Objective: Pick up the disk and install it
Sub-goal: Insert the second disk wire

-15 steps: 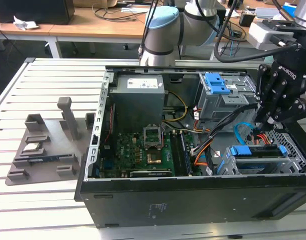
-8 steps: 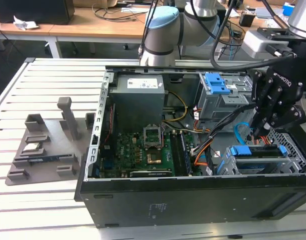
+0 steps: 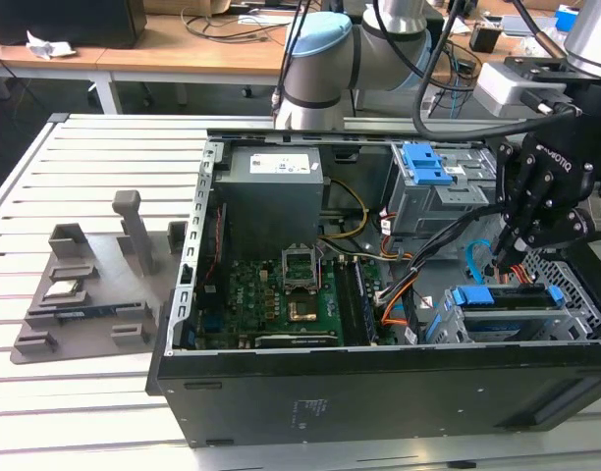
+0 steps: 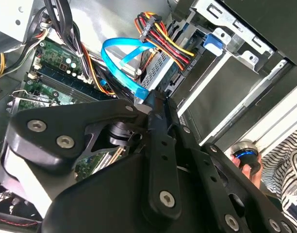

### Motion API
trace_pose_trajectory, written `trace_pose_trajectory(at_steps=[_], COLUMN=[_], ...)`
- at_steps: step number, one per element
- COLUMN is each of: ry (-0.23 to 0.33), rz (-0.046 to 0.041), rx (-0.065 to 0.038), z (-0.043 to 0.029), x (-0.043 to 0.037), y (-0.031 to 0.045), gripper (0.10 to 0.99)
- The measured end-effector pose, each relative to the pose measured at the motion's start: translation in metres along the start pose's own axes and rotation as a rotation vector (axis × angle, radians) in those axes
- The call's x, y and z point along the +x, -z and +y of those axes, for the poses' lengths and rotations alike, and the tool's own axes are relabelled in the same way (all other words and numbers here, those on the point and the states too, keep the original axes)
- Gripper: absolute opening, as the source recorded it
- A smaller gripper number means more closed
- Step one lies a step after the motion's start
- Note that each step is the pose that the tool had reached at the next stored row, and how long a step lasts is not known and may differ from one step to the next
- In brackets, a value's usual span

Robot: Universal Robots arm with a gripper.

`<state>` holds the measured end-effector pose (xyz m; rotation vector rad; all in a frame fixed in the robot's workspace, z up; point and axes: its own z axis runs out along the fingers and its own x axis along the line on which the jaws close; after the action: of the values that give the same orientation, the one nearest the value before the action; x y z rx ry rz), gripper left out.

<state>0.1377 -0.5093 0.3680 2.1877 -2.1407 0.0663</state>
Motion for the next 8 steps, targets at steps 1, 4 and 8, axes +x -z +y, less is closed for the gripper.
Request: trace_pose_trajectory(at_steps=[1,4,8], ry=[0.000,0.000,0.000], rz=[0.0001,0.0045,0.0039], rx=[0.000,0.000,0.000], z=[0.0000,0.0001,-0.0035], x=[0.0000,0.0075,0.0130], y=[0.0000,-0.0021,-0.0115], gripper=[0.161,0.161,0.161])
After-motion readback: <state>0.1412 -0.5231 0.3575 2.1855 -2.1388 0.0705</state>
